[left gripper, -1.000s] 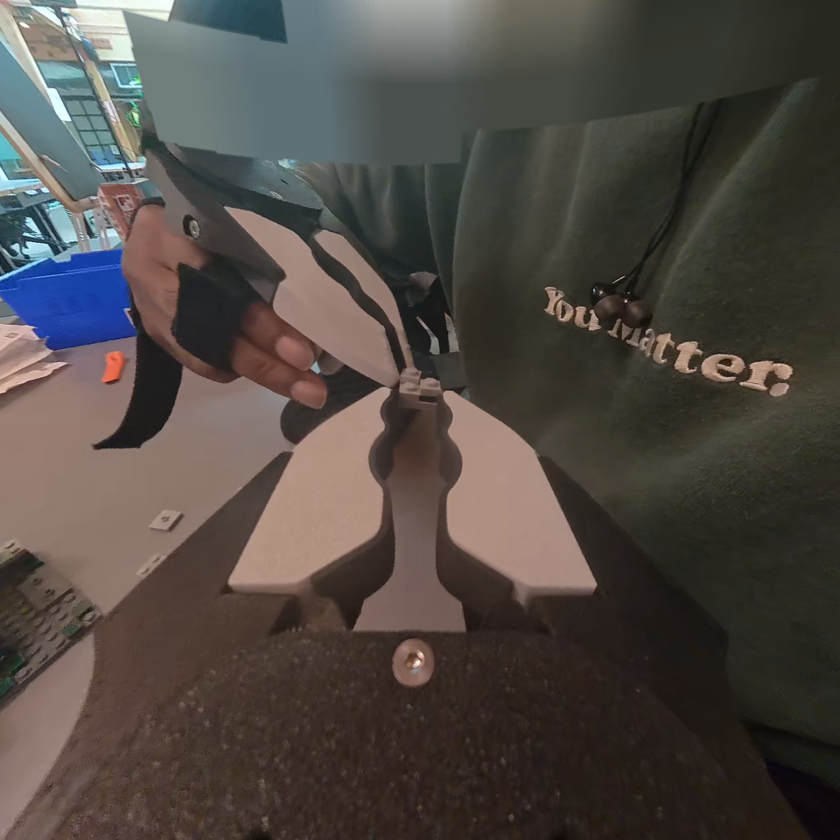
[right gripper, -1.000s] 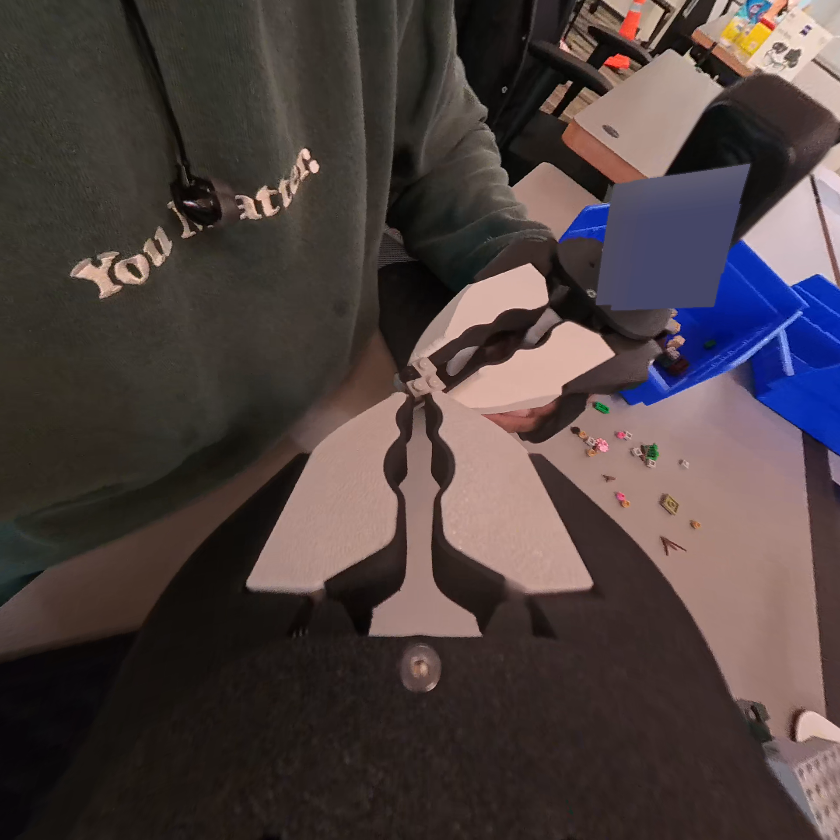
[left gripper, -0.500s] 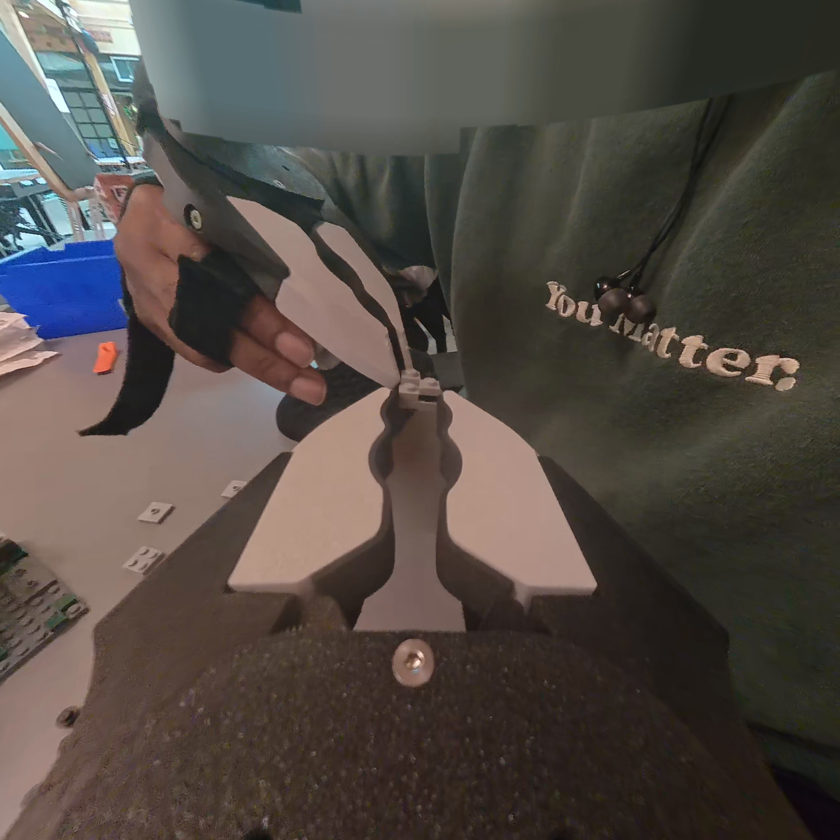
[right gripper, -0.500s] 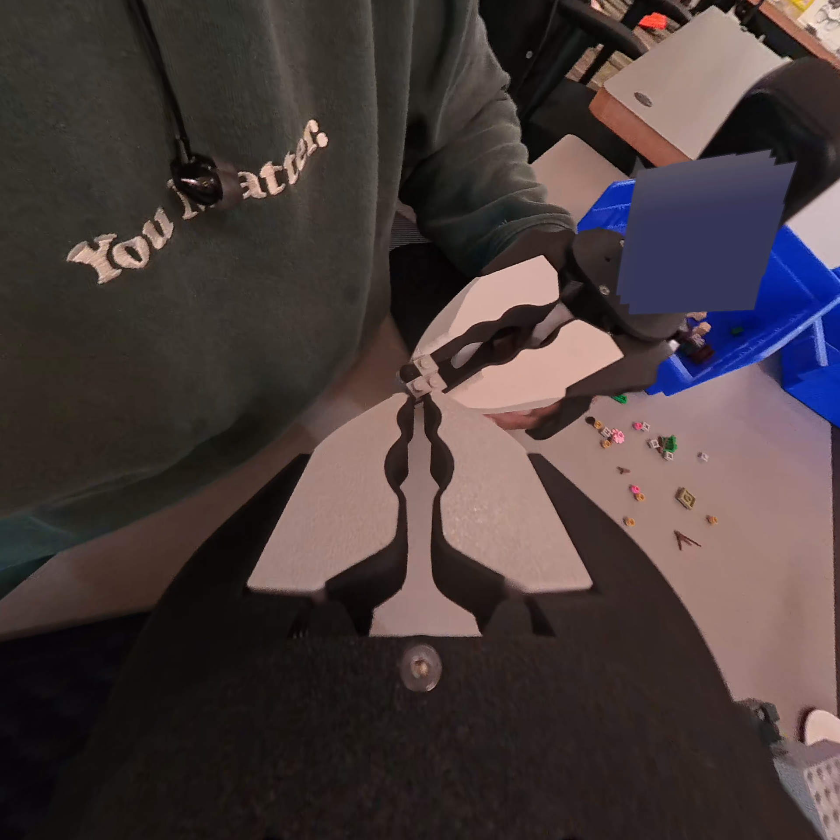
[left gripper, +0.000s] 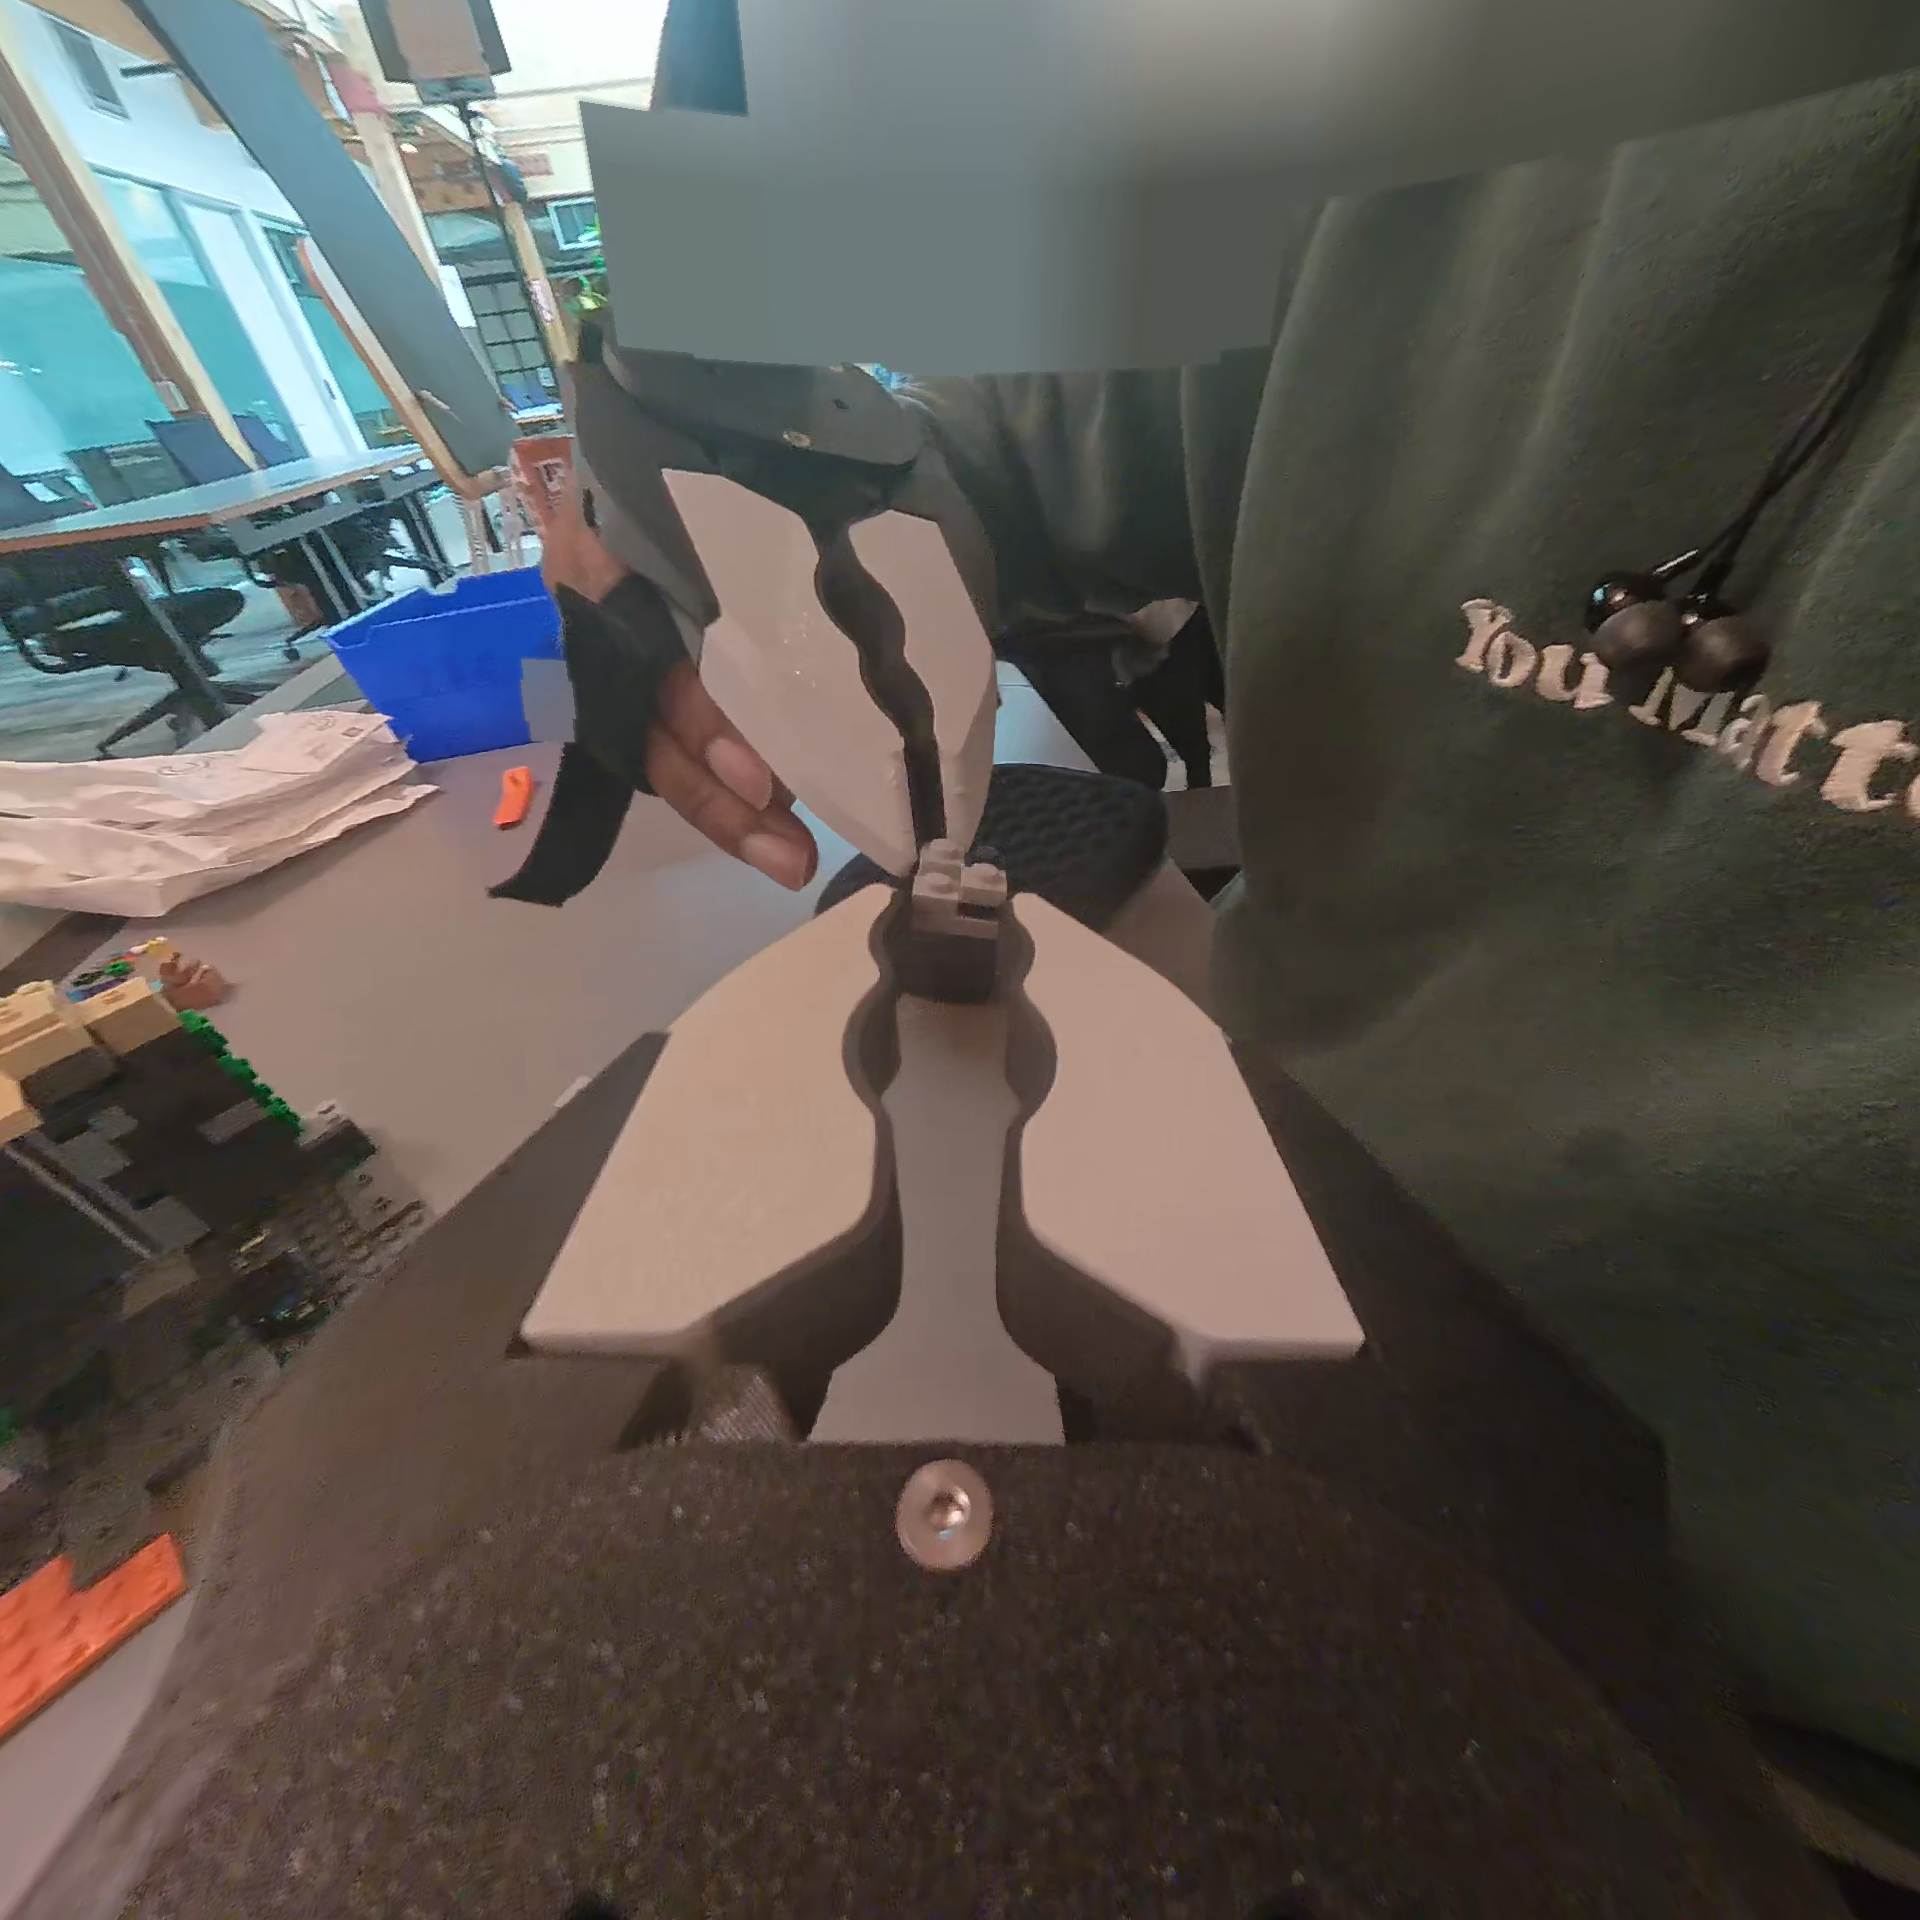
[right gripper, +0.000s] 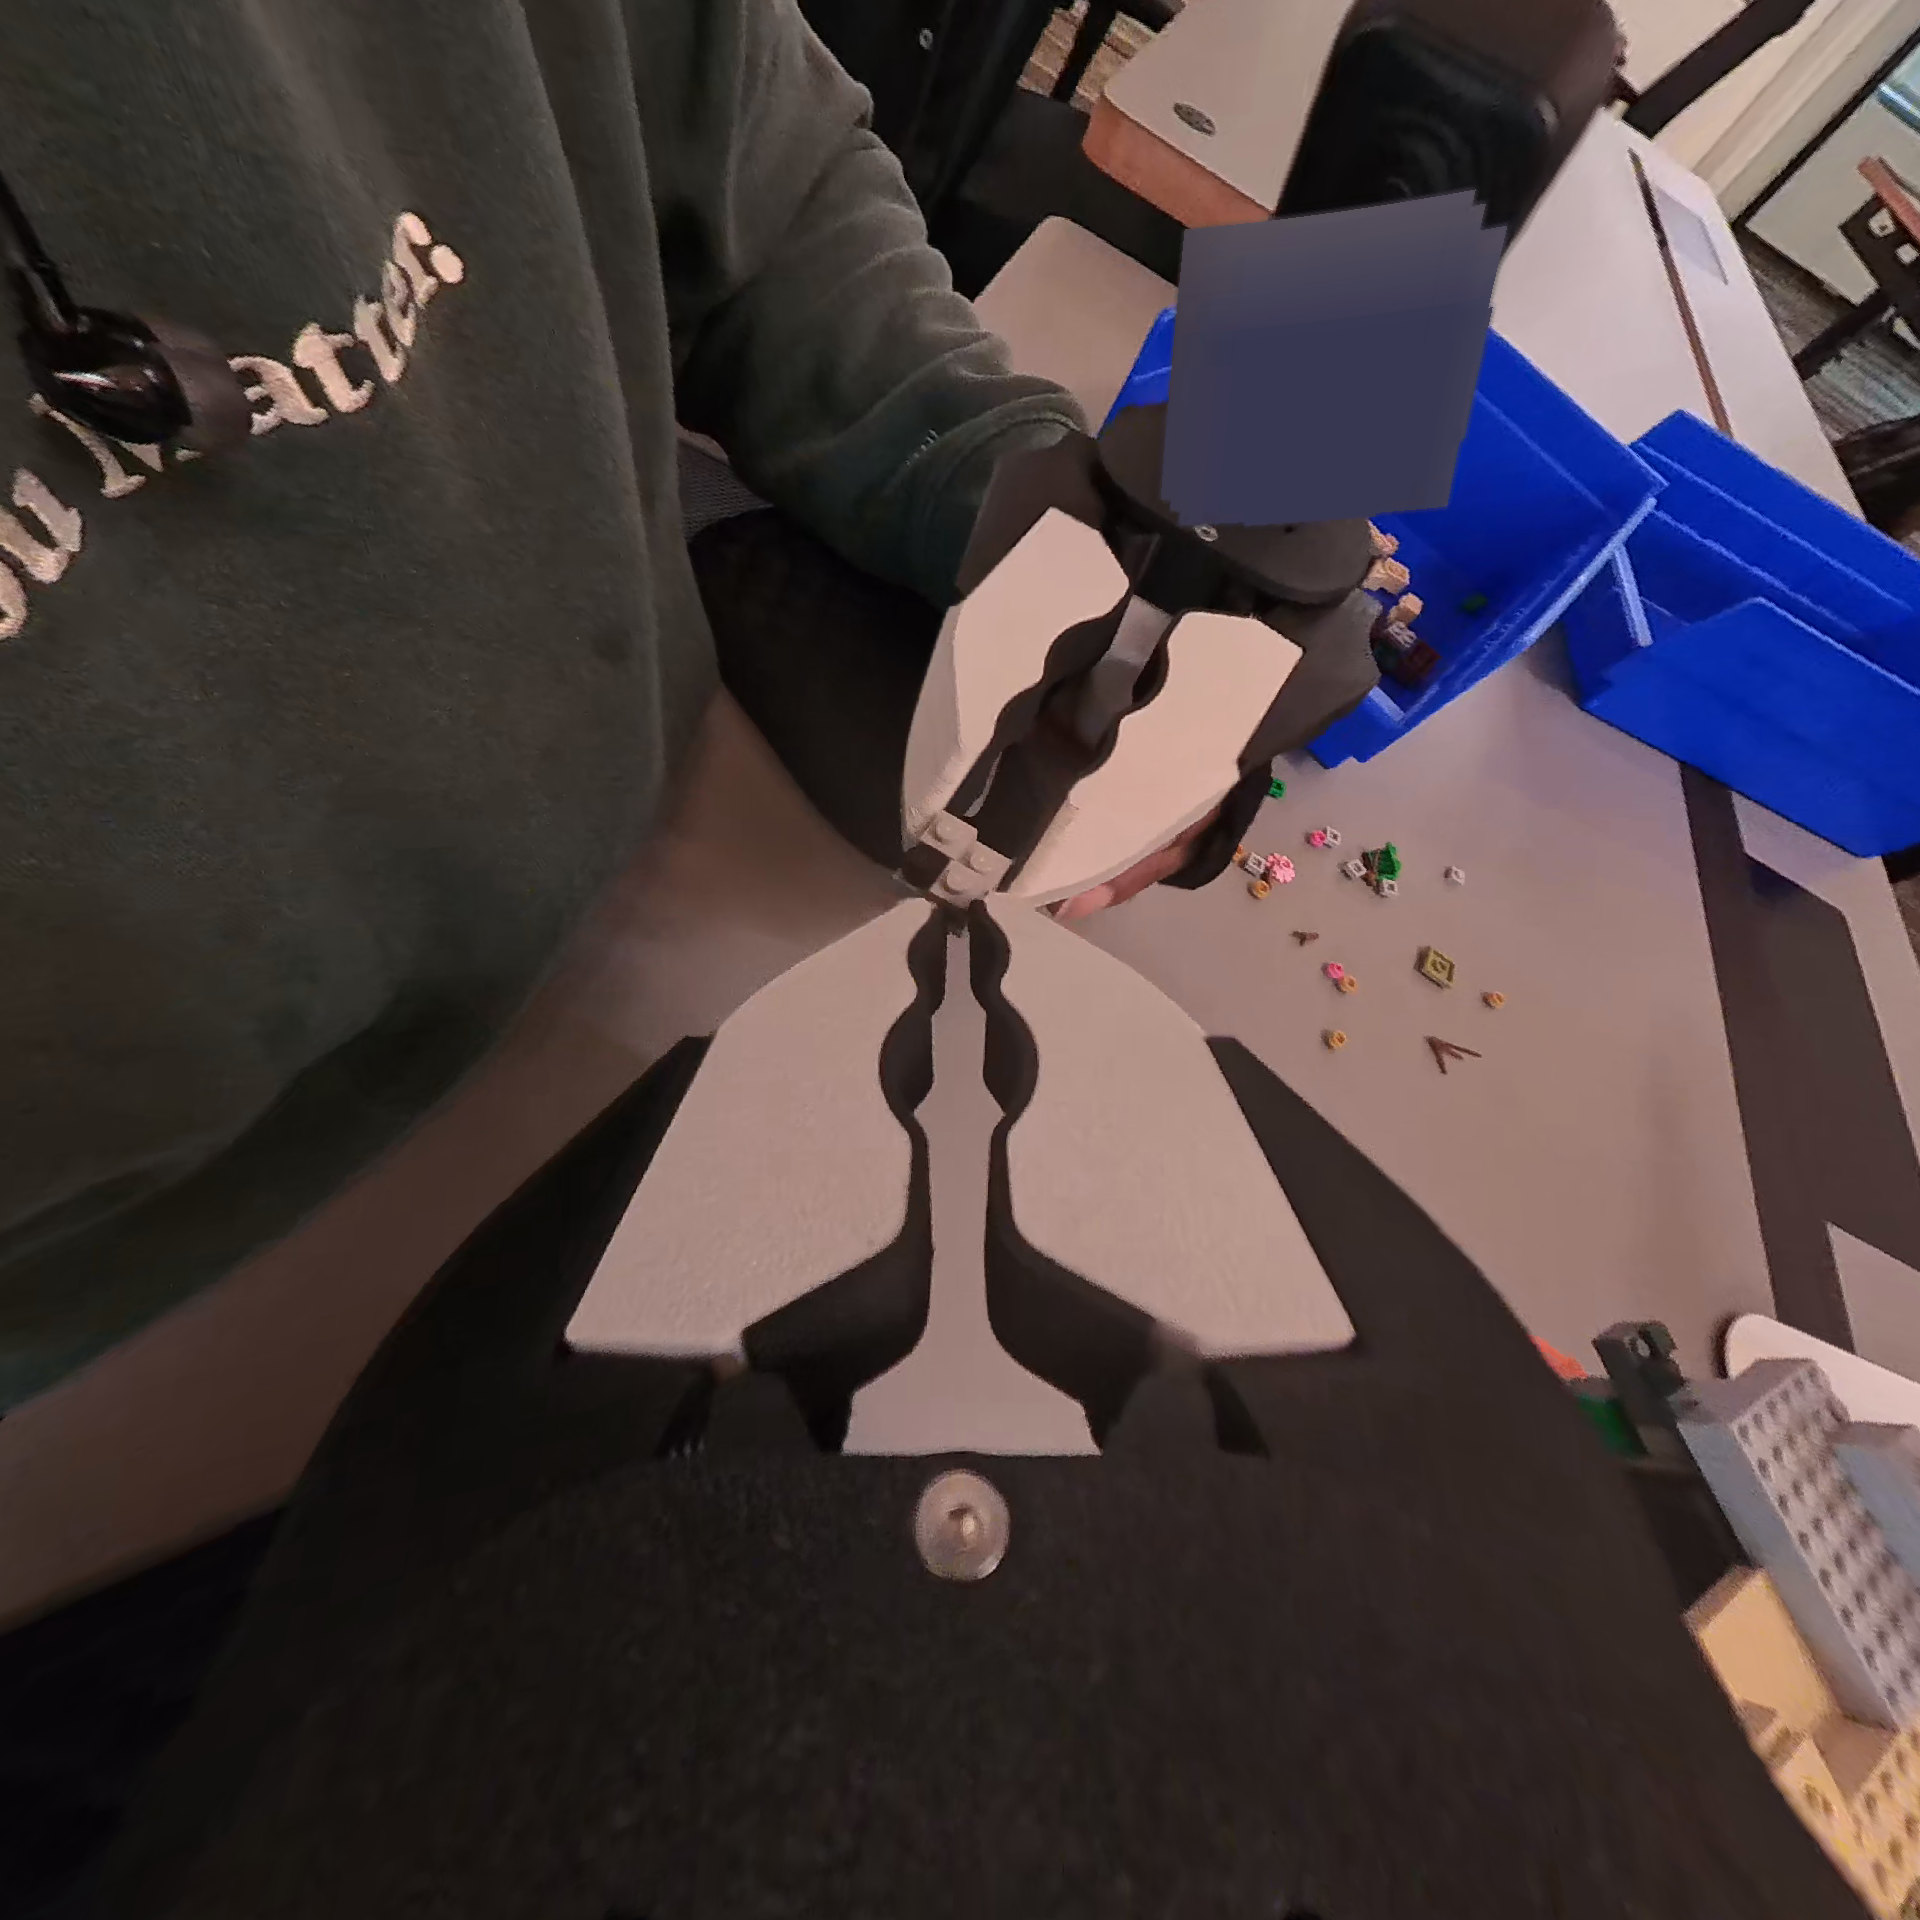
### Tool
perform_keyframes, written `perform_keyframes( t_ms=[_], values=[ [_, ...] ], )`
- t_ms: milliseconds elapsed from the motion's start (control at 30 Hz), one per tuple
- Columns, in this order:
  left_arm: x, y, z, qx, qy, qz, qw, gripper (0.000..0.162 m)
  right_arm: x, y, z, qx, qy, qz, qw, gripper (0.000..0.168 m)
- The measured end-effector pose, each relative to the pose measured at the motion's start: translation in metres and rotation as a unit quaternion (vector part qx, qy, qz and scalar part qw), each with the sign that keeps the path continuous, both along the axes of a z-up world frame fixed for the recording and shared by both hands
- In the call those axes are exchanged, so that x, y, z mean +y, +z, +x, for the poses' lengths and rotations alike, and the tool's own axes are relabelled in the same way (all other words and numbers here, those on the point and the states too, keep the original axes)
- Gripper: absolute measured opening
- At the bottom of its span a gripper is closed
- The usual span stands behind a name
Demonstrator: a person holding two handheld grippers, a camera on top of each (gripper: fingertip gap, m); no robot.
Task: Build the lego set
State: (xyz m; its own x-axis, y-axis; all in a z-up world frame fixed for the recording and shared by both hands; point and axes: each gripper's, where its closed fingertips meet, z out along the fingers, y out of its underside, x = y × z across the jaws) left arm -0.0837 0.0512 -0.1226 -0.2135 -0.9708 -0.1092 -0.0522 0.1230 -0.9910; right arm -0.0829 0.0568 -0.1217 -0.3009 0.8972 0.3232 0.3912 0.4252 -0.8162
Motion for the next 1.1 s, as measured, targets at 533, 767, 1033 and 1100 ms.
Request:
perform_keyframes(
  t_ms=[533,767,1033,1100],
  values=[
    [0.017,-0.006,0.002,0.008,0.067,0.041,0.997,0.015,0.017,-0.006,0.001,-0.004,-0.056,-0.005,0.998,0.002],
    [0.015,-0.004,-0.001,0.002,0.057,0.036,0.998,0.015,0.017,-0.004,-0.001,0.0,-0.037,-0.004,0.999,0.003],
    [0.062,-0.024,-0.038,0.054,0.159,0.051,0.985,0.016,0.078,-0.033,-0.003,-0.089,-0.11,0.006,0.99,0.006],
    [0.075,-0.031,-0.044,0.056,0.188,0.036,0.98,0.015,0.098,-0.056,-0.005,-0.139,-0.136,0.005,0.981,0.01]
  ],
)
